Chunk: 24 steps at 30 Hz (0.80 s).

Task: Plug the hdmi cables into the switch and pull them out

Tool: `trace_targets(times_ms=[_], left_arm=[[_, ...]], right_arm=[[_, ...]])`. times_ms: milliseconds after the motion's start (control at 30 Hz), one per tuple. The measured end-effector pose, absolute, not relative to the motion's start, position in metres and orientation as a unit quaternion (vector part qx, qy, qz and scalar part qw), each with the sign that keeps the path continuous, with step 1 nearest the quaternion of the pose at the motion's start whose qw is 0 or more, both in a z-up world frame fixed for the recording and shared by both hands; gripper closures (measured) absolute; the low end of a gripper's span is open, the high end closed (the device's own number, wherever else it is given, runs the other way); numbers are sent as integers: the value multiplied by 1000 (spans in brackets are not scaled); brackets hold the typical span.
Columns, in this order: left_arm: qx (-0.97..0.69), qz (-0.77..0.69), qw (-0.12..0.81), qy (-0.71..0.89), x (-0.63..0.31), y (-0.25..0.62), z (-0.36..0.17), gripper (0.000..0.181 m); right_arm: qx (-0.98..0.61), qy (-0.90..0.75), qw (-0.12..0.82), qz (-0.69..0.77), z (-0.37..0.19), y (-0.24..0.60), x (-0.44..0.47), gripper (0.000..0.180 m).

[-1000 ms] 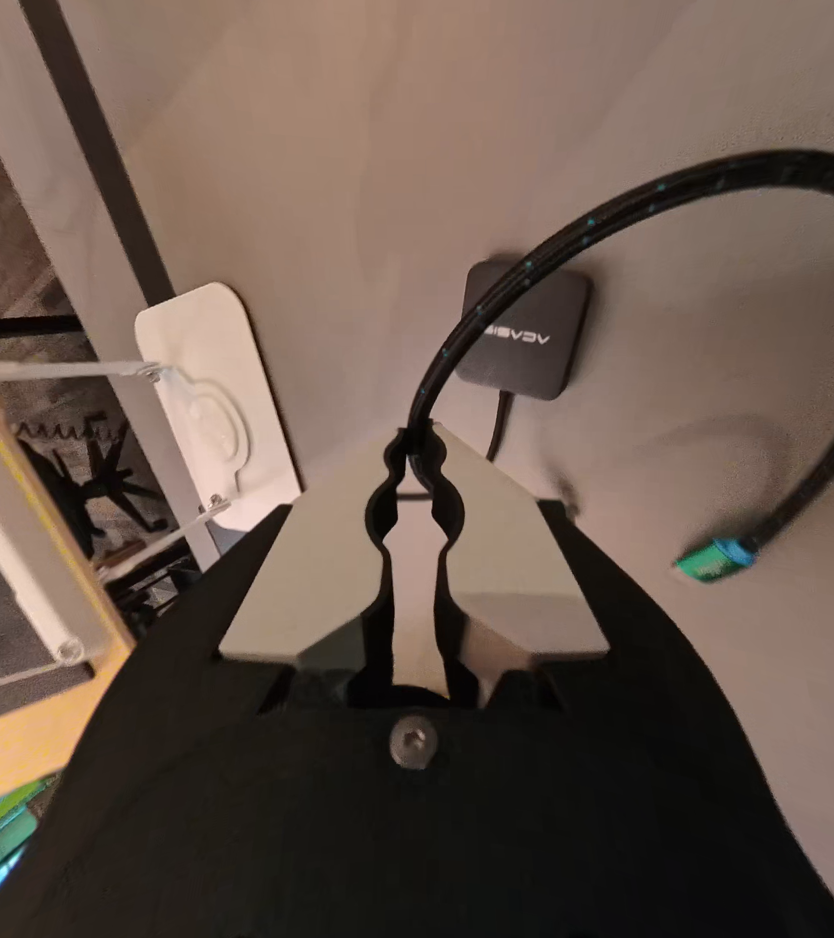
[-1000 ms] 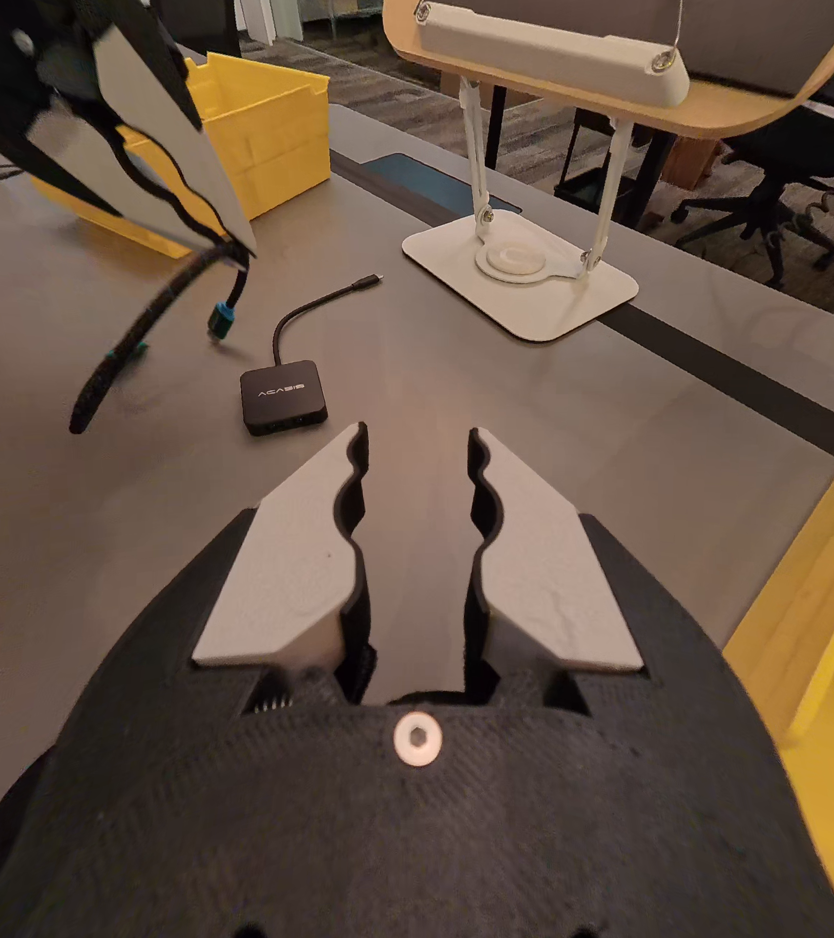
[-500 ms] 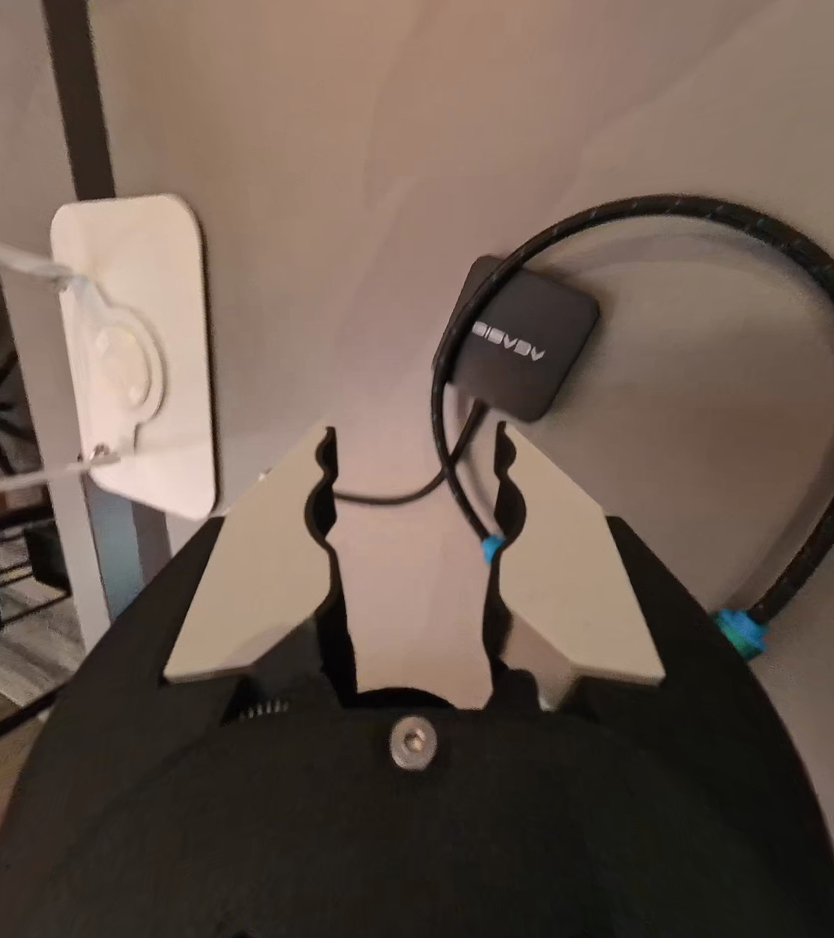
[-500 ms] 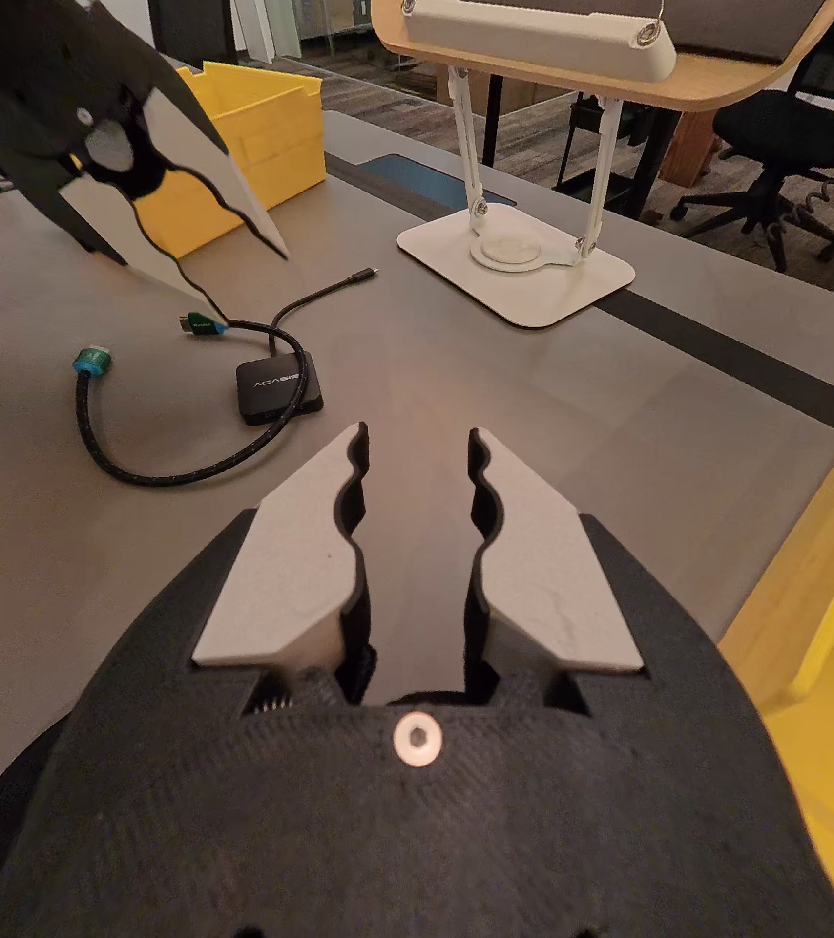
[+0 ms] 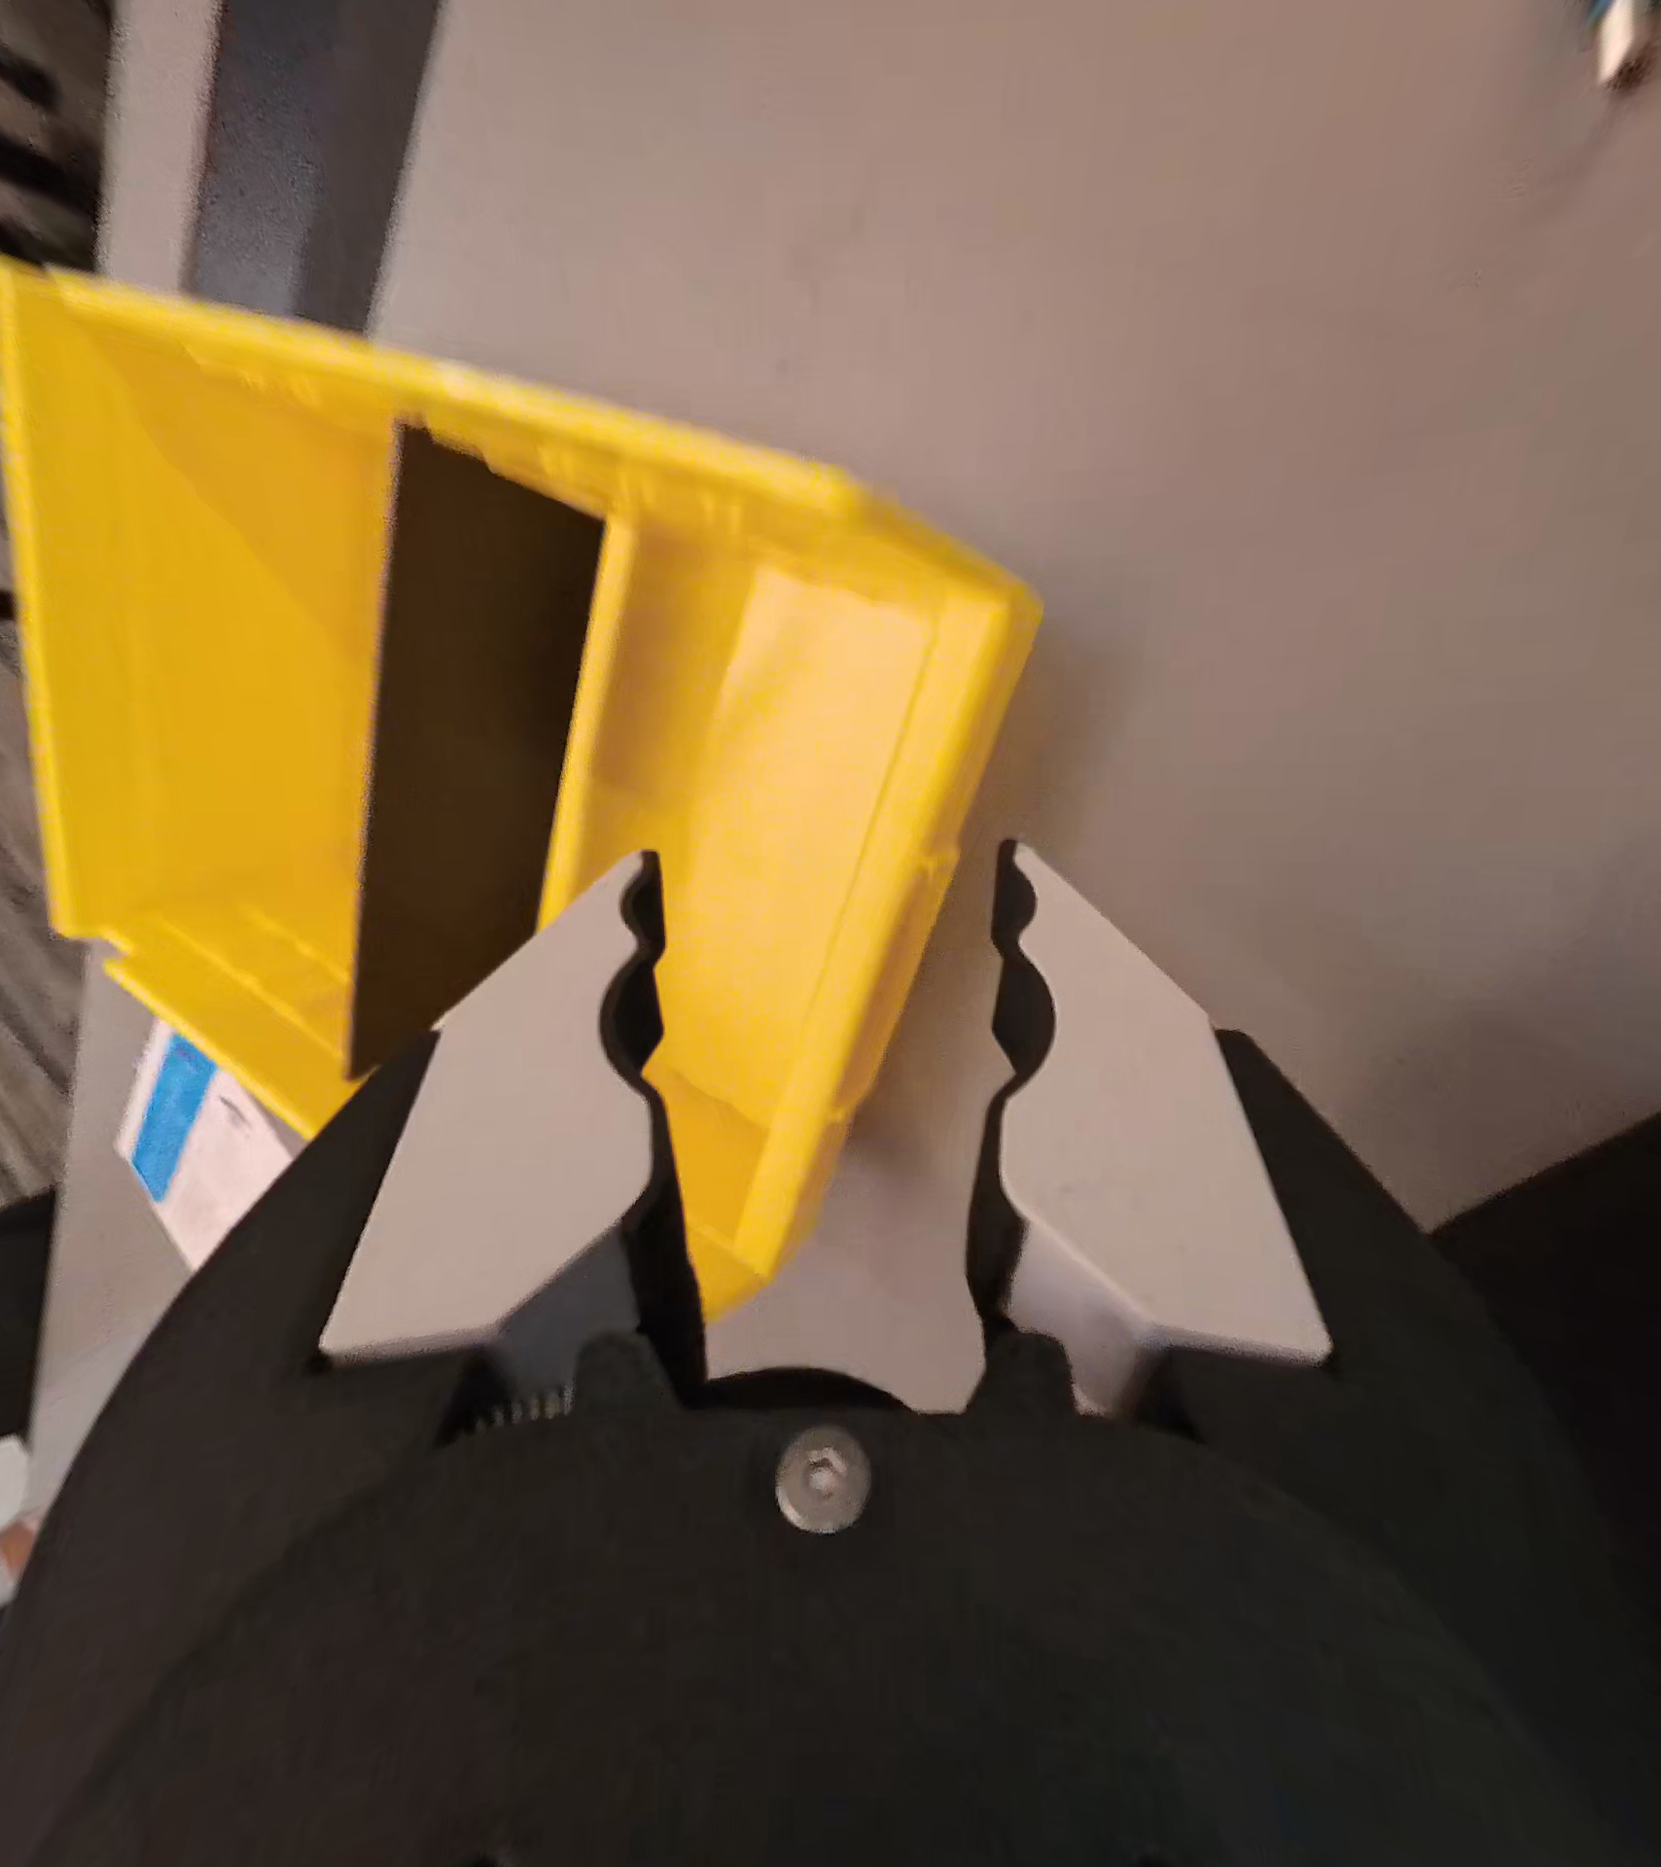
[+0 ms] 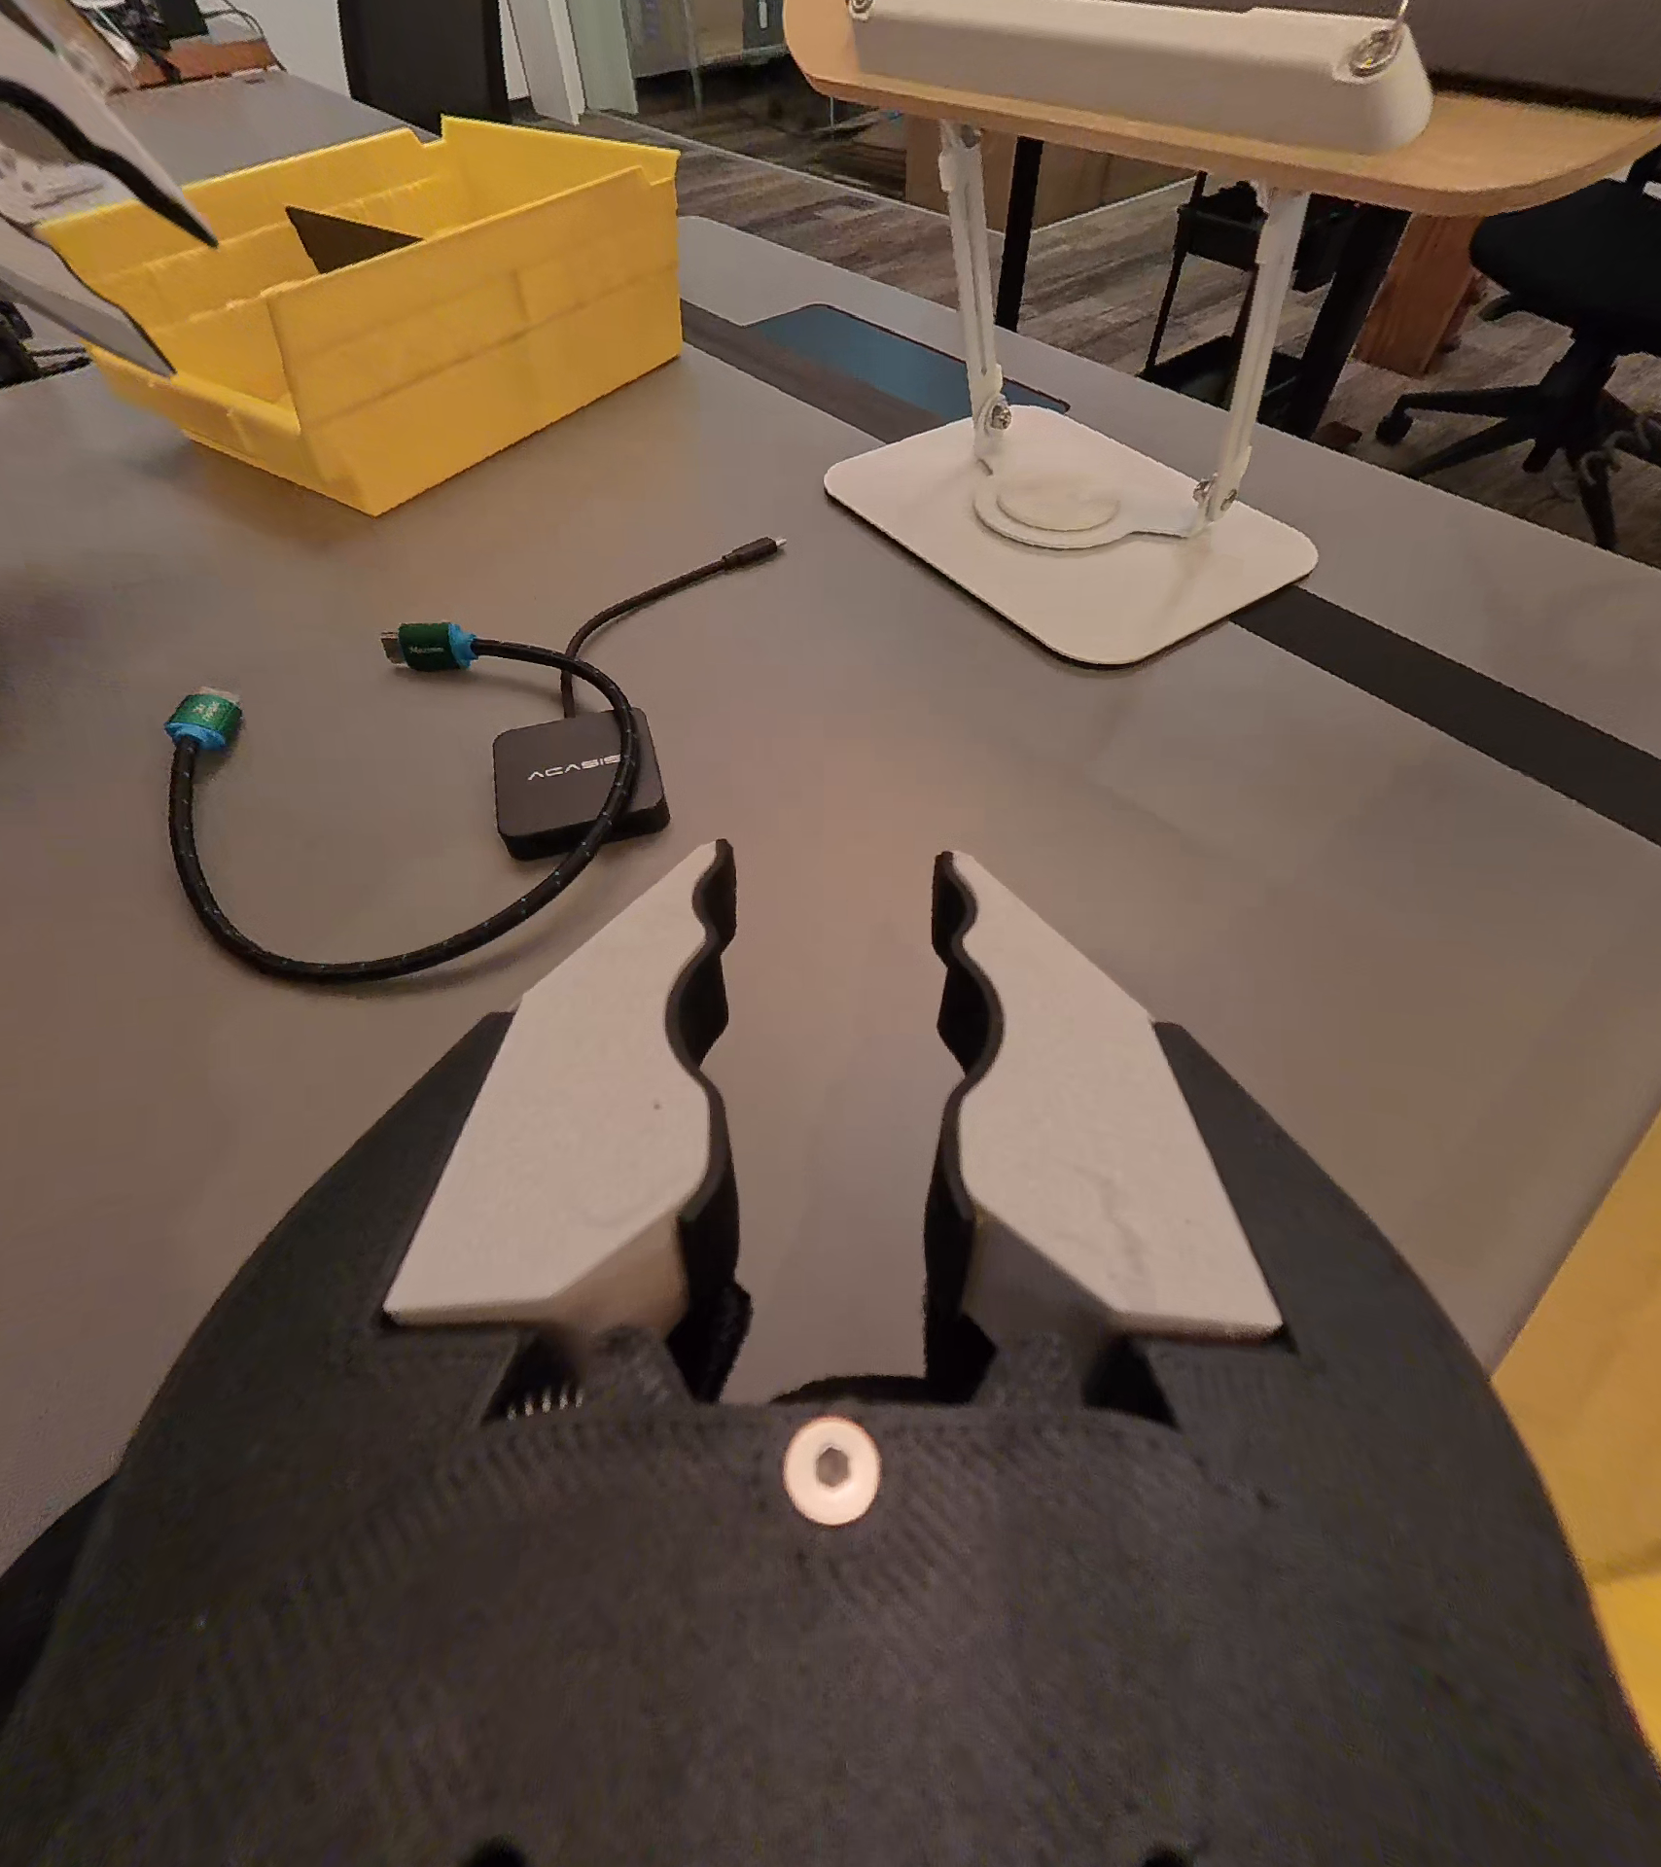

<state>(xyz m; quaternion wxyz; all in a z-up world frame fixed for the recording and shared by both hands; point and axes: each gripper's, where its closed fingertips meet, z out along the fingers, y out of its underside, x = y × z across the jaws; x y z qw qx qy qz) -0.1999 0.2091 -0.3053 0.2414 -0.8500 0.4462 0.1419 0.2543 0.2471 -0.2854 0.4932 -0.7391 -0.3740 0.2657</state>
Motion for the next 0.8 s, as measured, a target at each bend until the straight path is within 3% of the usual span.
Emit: trace_targets(times_ms=[233, 367, 800], left_arm=[[-879, 106, 173, 431, -239, 195, -366, 143], [-878, 97, 184, 431, -244, 201, -371, 150], [-846, 108, 166, 495, -301, 221, -372, 152]], right_arm=[[-740, -382, 487, 263, -285, 246, 248, 142], [-744, -379, 484, 260, -288, 246, 251, 142], [-754, -381, 466, 264, -308, 248, 248, 142]])
